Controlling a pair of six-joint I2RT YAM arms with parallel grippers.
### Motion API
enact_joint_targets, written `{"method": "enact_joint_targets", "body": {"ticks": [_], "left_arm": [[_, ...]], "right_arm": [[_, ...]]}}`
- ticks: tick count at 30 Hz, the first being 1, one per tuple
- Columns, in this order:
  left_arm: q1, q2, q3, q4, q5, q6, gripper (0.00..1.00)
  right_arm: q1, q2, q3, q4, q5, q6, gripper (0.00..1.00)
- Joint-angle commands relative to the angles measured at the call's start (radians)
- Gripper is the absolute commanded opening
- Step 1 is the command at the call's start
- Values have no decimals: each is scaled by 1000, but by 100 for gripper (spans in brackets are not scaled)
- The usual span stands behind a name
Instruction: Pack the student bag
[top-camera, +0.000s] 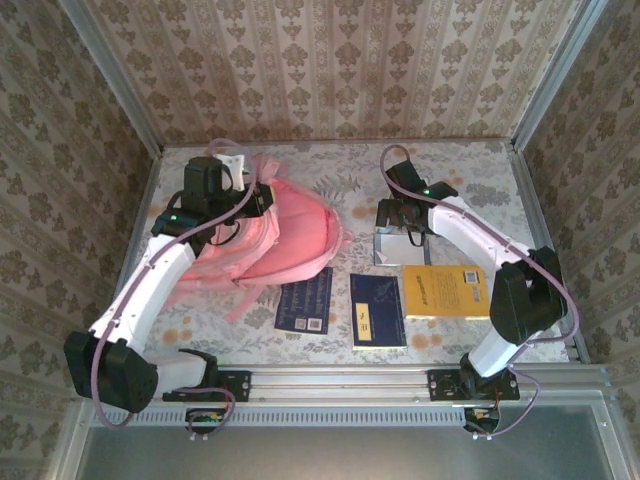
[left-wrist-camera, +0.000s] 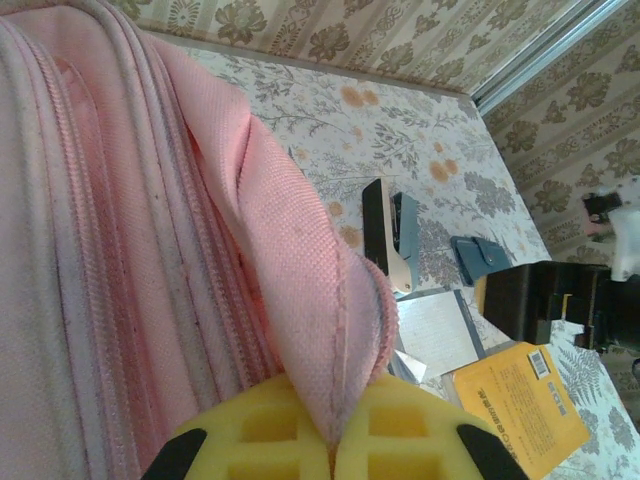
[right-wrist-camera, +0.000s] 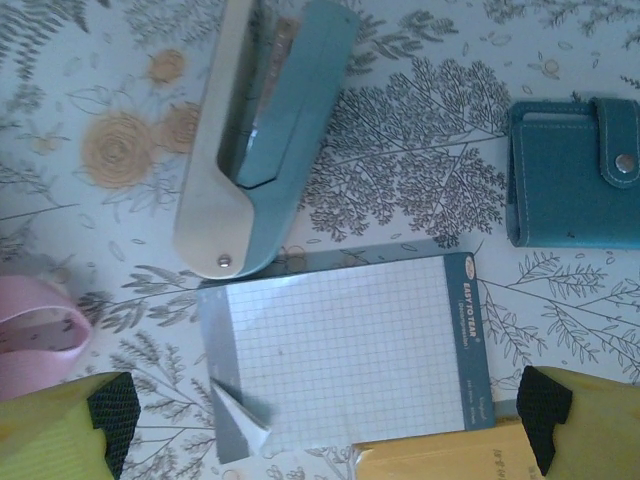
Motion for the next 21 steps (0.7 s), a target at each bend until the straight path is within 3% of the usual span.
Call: {"method": "enact_joint_targets", "body": {"ticks": [1, 13, 21], "left_arm": [[4, -36, -4, 60, -9, -10, 0], [-1, -44, -6, 46, -27, 5, 0], [-6, -39, -7, 49, -22, 4, 0]], "right_arm": [[-11, 65, 89, -31, -16, 57, 100], [-50, 430, 392, -72, -76, 277, 100], [-55, 559, 460, -63, -107, 290, 100]]}}
